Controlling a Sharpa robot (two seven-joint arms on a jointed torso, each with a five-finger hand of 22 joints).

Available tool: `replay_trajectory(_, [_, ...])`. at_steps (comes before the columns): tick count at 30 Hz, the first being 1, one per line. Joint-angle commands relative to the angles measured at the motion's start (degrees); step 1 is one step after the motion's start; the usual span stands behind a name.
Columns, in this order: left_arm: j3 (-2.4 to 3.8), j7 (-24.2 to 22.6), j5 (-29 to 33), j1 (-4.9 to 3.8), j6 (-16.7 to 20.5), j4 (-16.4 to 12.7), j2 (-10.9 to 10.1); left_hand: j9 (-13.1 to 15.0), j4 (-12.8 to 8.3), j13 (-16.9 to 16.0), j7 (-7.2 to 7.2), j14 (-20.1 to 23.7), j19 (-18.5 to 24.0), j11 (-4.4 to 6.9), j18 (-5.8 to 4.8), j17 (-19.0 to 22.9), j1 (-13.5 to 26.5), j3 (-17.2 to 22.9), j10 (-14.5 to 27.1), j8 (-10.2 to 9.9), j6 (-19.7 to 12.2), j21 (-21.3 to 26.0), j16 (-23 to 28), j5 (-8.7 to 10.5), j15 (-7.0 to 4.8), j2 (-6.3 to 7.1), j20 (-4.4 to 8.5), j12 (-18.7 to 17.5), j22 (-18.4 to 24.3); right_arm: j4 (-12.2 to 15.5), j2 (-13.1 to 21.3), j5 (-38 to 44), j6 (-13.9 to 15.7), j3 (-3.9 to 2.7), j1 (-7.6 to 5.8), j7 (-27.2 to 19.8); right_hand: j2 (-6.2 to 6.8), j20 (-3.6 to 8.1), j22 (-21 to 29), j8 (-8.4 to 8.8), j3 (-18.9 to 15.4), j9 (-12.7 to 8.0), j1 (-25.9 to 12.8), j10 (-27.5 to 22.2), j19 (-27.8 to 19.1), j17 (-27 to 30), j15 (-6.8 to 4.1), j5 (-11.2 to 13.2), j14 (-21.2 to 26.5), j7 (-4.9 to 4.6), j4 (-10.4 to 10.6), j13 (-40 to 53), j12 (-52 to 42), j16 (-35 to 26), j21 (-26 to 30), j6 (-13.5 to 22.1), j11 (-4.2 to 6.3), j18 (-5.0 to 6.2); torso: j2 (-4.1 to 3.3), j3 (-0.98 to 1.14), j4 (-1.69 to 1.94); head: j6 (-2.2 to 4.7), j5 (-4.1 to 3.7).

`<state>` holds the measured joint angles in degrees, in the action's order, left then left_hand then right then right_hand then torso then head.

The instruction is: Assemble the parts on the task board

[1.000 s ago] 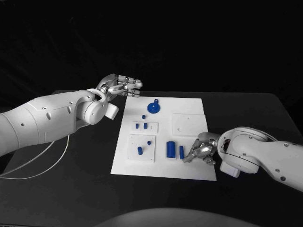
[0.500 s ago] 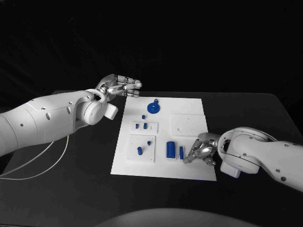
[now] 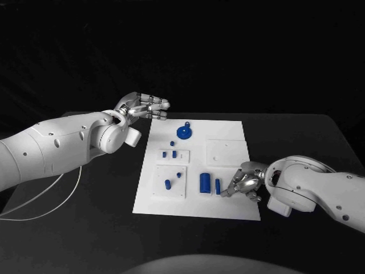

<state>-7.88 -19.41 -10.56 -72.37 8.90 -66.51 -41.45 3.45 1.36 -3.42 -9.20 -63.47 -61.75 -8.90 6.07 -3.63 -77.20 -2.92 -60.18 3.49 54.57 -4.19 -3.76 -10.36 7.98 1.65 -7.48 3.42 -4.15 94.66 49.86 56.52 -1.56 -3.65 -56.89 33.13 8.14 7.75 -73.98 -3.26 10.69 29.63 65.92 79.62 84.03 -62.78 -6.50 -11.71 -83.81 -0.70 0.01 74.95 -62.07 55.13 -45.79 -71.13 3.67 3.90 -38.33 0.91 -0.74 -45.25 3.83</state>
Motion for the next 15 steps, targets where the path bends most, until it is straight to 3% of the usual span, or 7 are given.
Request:
replay_trajectory(1, [0.04,-1.2,0.5,-0.01,0.6,0.0,0.1,0.1,-0.4,0.1,0.09,-0.5,-0.3,0.07,-0.31,-0.1,0.0,-0.1,-0.1,0.2,0.8,-0.3,0.1,-0.11,0.01,-0.73,0.0,-0.1,-0.1,-1.7,0.3,-2.2,-1.1,-1.51,-0.03,-7.9,-0.02,-0.09,0.1,-0.4,-0.2,0.0,0.5,-0.4,3.1,0.1,0.12,0.0,0.2,-0.21,0.4,0.2,-0.3,-0.2,0.3,1.0,-0.4,0.16,0.08,-0.09,-0.01,2.09,-0.89])
replay_trajectory(4, [0.06,-1.7,0.8,-0.01,2.0,0.4,0.3,0.1,-0.7,0.1,0.29,-0.8,-0.5,0.26,-0.34,0.0,-0.1,-0.2,-0.7,0.2,2.0,-0.3,0.2,-0.28,-0.12,-1.31,0.12,-0.1,-0.1,-4.3,0.1,-2.7,-1.5,-3.54,-0.05,-13.3,-0.36,-0.22,0.0,-0.38,-1.6,-0.3,0.6,-0.7,3.1,0.1,0.26,-1.5,0.2,-0.43,0.5,-0.2,0.3,-0.3,0.2,1.5,-0.55,0.19,0.24,-0.23,0.01,3.6,-1.43])
replay_trajectory(7, [0.07,-2.0,1.2,-0.02,3.4,1.3,1.0,0.1,-0.9,0.1,0.44,-1.1,-0.7,0.43,-0.39,0.0,-0.3,-0.4,-1.1,0.2,2.6,-0.4,0.2,-0.42,-0.25,-1.93,0.26,-0.1,-0.1,-7.7,-0.4,-4.9,0.5,-5.42,-0.17,-19.2,-2.31,-0.37,0.5,-0.38,-4.2,-1.1,1.2,-1.3,2.8,1.0,0.37,-3.2,0.7,-0.6,-0.5,-1.1,1.8,-1.5,1.9,2.1,-0.69,0.37,0.44,-0.34,0.07,5.22,-1.84])
replay_trajectory(9, [0.07,-2.1,1.6,-0.02,3.9,2.1,1.4,0.1,-1.0,0.1,0.49,-1.2,-0.7,0.49,-0.41,-0.1,-0.4,-0.5,-1.3,0.2,2.7,-0.4,0.1,-0.44,-0.29,-2.1,0.28,0.0,-0.1,-10.5,-1.1,-6.9,2.7,-6.62,-0.39,-23.2,-3.83,-0.43,0.9,-0.36,-6.1,-1.7,1.6,-1.3,2.8,1.7,0.38,-4.7,0.7,-0.61,-2.2,-1.7,2.4,-2.4,2.9,2.3,-0.69,0.4,0.93,-0.58,0.09,6.1,-2.21])
replay_trajectory(10, [0.08,-2.2,1.8,-0.02,4.1,2.5,1.7,0.1,-1.1,0.1,0.54,-1.3,-0.8,0.56,-0.45,0.0,-0.5,-0.6,-1.6,0.2,2.8,-0.4,0.2,-0.47,-0.34,-2.26,0.35,-0.1,-0.1,-12.1,-1.6,-8.3,4.2,-7.23,-0.59,-25.5,-4.28,-0.47,1.3,-0.36,-6.3,-1.9,1.9,-1.8,2.7,2.5,0.43,-5.5,1.1,-0.66,-2.8,-2.3,3.3,-3.5,3.9,2.4,-0.74,0.44,1.06,-0.67,0.08,6.86,-2.41])
replay_trajectory(12, [0.09,-2.4,2.3,-0.03,4.2,3.4,2.2,0.1,-1.1,0.1,0.68,-1.3,-0.8,0.73,-0.47,0.0,-0.6,-0.7,-2.1,0.2,3.2,-0.4,0.2,-0.56,-0.37,-2.48,0.39,-0.1,-0.1,-15.8,-2.7,-11.6,7.3,-8.12,-1.12,-30.1,-5.24,-0.76,3.6,-0.42,-7.1,-2.5,2.5,-4.4,1.7,5.6,0.71,-6.2,2.6,-1.07,-4.3,-6.9,10.3,-7.8,9.4,3.4,-1.1,0.68,1.54,-0.99,0.05,7.67,-2.62])
replay_trajectory(15, [0.14,-2.7,3.1,-0.07,4.2,4.9,3.0,0.1,-1.0,0.1,1.43,-1.1,-0.8,1.72,-0.56,0.0,-0.8,-0.8,-3.3,0.2,4.0,-0.4,0.2,-0.71,-0.61,-2.9,0.46,-0.1,-0.1,-21.3,-4.6,-16.4,11.0,-8.92,-1.97,-35.7,-6.8,-1.45,11.0,-0.36,-8.3,-5.0,3.1,-8.1,-0.2,9.1,1.35,-7.2,4.1,-1.91,-6.7,-16.4,22.0,-13.4,24.0,4.9,-1.7,1.37,2.09,-1.32,0.14,9.18,-3.07])
